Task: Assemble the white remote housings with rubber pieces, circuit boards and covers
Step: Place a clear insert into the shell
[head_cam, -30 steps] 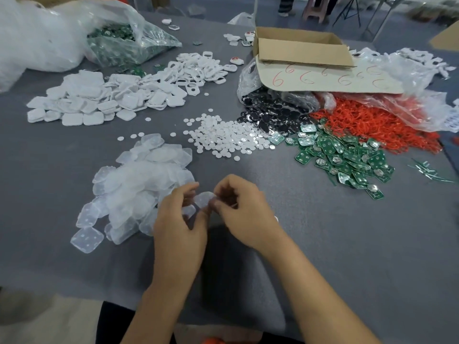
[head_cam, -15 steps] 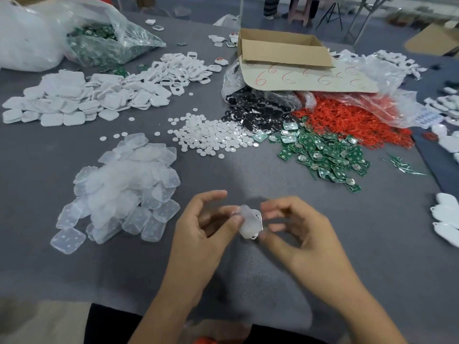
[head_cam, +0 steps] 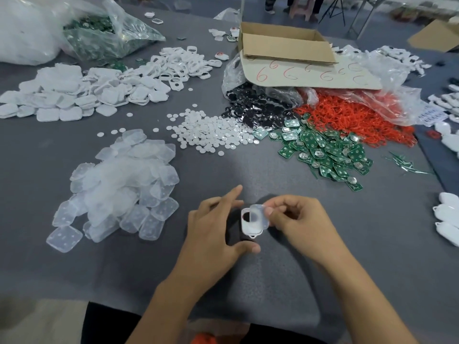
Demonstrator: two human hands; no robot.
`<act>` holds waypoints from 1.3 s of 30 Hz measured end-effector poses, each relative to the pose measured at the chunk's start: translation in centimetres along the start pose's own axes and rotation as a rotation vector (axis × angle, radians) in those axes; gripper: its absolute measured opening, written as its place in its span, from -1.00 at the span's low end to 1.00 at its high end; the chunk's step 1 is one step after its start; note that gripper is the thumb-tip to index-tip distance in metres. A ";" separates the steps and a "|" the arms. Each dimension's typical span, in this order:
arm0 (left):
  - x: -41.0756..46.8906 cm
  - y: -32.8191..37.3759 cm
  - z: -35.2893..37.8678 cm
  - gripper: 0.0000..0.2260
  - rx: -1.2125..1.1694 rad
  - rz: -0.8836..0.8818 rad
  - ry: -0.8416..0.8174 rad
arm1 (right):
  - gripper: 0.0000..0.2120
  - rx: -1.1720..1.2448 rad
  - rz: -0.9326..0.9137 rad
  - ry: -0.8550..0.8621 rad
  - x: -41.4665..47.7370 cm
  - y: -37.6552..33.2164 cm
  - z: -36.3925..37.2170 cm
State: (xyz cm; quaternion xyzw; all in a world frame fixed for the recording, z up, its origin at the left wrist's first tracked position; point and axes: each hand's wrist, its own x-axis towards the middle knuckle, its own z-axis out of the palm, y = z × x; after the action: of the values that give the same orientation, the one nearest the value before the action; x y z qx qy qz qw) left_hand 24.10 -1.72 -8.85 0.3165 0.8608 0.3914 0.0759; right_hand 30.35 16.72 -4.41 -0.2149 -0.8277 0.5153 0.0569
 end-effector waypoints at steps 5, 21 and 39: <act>-0.1 -0.4 0.4 -0.10 -0.002 0.008 0.046 | -0.86 -0.026 -0.003 0.002 0.0 0.2 1.2; 0.1 -0.7 0.7 -0.22 0.023 0.008 0.079 | -0.79 -0.358 -0.280 0.081 -1.0 1.6 1.7; -0.1 -0.6 0.7 -0.26 0.063 0.008 0.077 | -0.76 -0.212 -0.348 0.165 -1.9 3.0 2.5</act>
State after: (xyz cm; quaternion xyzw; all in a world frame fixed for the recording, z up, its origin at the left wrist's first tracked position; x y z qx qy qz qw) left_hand 24.17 -1.61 -9.79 0.3066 0.8738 0.3762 0.0312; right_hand 32.20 15.02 -7.98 -0.1149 -0.8943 0.3886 0.1896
